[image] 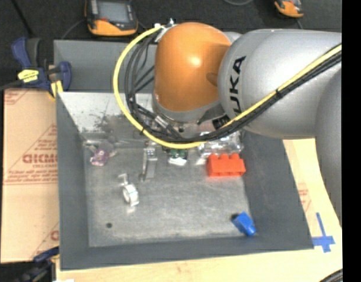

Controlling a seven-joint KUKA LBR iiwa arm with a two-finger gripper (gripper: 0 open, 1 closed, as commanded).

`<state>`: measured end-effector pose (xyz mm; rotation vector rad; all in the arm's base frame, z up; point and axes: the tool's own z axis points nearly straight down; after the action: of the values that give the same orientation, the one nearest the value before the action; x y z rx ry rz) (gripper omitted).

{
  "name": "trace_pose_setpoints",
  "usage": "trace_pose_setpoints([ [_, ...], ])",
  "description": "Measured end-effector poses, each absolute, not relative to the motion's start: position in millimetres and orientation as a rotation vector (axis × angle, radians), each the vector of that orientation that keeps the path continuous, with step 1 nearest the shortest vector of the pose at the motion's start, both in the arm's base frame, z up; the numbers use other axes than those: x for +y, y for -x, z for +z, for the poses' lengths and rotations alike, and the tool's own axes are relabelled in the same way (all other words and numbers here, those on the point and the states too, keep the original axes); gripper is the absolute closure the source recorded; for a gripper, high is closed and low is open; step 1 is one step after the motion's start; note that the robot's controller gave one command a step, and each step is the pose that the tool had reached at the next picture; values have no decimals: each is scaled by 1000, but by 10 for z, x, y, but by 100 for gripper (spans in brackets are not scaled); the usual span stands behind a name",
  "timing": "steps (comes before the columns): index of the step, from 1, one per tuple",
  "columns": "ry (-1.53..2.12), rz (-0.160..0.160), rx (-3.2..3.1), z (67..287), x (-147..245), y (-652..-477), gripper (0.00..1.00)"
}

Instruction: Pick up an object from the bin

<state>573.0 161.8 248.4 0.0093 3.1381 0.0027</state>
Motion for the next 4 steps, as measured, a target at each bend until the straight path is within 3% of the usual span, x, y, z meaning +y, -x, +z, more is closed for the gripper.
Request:
trace_pose_setpoints([
  [1,-280,1,3133,1469,2155,-5907,0],
  [2,-19,-1,3137,845,2050,-6455,0],
  [3,-22,3,3134,868,2061,-6462,100],
  [4,8,5,3128,1830,2136,-6427,100],
])
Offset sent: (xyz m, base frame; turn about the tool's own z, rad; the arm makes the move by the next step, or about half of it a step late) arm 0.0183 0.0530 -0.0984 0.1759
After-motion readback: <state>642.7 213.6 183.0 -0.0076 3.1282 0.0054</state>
